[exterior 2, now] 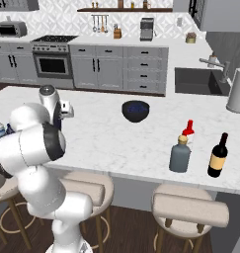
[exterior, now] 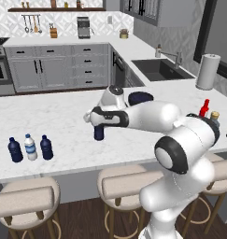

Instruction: Move the plastic bottles in the middle to the plastics group, and the glass bottles in the middle to the glass group.

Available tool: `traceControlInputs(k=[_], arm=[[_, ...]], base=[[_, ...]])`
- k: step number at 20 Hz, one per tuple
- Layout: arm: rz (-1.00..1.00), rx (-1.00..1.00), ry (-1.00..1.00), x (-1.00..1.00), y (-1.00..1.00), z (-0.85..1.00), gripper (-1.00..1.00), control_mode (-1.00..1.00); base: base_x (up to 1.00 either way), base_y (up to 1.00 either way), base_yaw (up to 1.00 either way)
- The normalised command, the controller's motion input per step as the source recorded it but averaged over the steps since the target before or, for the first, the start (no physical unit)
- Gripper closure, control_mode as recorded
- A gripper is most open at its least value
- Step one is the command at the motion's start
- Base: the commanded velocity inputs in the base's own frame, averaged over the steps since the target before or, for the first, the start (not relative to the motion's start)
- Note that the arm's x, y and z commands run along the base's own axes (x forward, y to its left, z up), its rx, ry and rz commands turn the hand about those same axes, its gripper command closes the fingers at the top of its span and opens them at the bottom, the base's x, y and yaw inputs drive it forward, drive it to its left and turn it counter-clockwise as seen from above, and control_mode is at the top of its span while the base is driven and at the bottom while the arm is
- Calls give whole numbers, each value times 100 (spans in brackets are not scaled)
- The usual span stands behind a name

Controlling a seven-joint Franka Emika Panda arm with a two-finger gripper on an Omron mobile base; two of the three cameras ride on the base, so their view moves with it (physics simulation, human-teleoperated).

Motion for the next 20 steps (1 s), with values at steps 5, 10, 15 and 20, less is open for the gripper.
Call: traceControlInputs(k=[5,10,15,20], arm=[[21,6,3,-48,59,25,100,-100],[20,7,0,-28,65,5,100,-100],[15,0,0,-14,68,-1,100,-100],[11,-10,-6,0,53,-3,100,-100]], base=[[0,0,0],[0,0,0],[0,0,0],[0,0,0]])
